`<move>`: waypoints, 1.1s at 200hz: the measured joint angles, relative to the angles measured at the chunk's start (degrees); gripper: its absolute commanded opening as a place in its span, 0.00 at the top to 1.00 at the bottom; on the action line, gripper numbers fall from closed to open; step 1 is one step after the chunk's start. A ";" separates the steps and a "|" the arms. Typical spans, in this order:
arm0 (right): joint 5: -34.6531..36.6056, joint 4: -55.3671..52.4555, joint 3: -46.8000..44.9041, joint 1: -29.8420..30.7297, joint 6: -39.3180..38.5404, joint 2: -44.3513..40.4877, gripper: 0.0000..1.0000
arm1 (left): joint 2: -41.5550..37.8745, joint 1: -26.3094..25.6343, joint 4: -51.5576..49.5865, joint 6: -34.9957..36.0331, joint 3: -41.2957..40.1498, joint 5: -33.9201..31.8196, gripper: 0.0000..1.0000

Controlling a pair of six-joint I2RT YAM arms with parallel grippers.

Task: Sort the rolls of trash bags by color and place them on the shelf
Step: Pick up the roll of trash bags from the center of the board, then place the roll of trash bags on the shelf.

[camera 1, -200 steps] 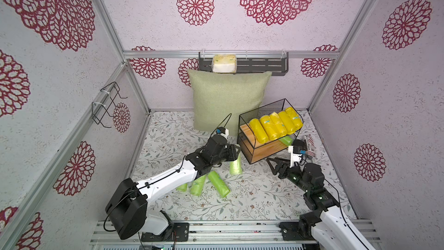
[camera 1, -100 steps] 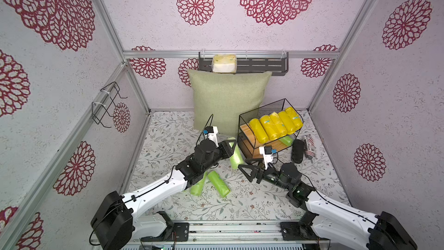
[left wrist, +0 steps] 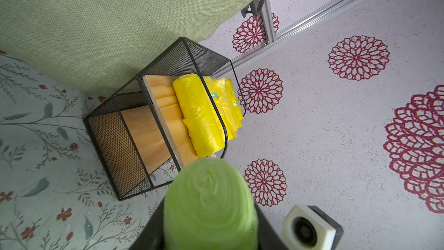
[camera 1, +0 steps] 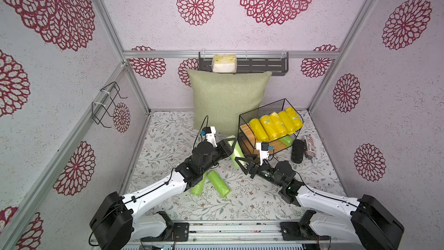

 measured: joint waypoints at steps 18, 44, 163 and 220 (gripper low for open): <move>-0.02 0.31 0.00 -0.07 0.00 0.09 0.67 | 0.00 0.00 0.39 -0.17 -0.11 -0.04 0.61; -0.92 -0.22 0.02 -1.01 -0.70 0.00 0.72 | -0.04 -0.02 0.87 -0.24 -0.66 -0.24 0.46; -3.89 -49.81 0.63 -12.37 -11.63 -24.68 0.73 | -10.23 3.30 -13.88 15.10 -1.90 -8.33 0.18; 1.64 -64.67 0.79 -16.79 -12.07 -24.48 0.72 | -9.60 3.32 -17.27 19.32 -1.51 -8.24 0.18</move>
